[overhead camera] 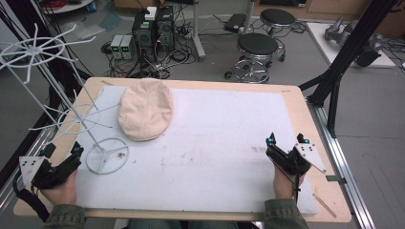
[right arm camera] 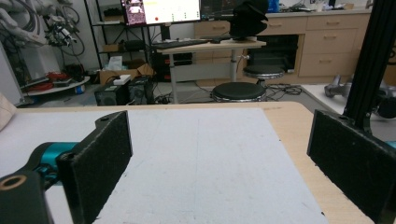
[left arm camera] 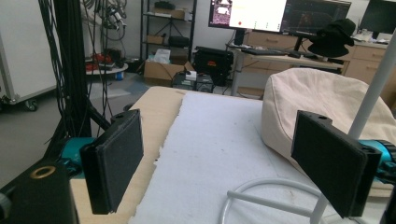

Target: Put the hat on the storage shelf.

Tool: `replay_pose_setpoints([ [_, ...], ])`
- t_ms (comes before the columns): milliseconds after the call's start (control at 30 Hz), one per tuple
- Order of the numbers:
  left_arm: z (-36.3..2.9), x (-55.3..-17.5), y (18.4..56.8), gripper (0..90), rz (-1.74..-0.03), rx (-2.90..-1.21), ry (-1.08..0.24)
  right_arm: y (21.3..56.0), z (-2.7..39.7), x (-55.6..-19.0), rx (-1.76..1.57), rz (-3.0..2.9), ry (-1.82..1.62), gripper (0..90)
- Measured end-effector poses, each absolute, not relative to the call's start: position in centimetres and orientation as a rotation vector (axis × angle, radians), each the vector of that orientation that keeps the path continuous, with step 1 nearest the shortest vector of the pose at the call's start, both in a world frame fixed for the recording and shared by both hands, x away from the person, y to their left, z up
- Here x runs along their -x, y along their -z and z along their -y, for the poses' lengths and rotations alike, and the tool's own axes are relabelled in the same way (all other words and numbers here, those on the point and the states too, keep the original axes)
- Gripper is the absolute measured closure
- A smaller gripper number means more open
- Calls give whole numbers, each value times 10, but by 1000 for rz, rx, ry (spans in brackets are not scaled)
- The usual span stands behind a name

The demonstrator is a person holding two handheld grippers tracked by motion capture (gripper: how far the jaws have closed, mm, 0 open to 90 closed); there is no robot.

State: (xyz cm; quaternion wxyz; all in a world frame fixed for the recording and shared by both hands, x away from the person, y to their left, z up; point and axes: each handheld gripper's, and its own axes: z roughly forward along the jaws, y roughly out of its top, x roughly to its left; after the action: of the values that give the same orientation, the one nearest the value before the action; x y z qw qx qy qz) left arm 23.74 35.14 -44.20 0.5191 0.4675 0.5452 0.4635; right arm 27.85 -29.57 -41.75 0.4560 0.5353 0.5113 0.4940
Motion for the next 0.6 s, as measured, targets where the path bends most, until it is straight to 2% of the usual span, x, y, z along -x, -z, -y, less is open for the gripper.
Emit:
replay_pose_setpoints([
  [600,-350,-239,442,173,-1300,-1128,-1104,419,296,-277,-1339,-1262,-1221,57],
])
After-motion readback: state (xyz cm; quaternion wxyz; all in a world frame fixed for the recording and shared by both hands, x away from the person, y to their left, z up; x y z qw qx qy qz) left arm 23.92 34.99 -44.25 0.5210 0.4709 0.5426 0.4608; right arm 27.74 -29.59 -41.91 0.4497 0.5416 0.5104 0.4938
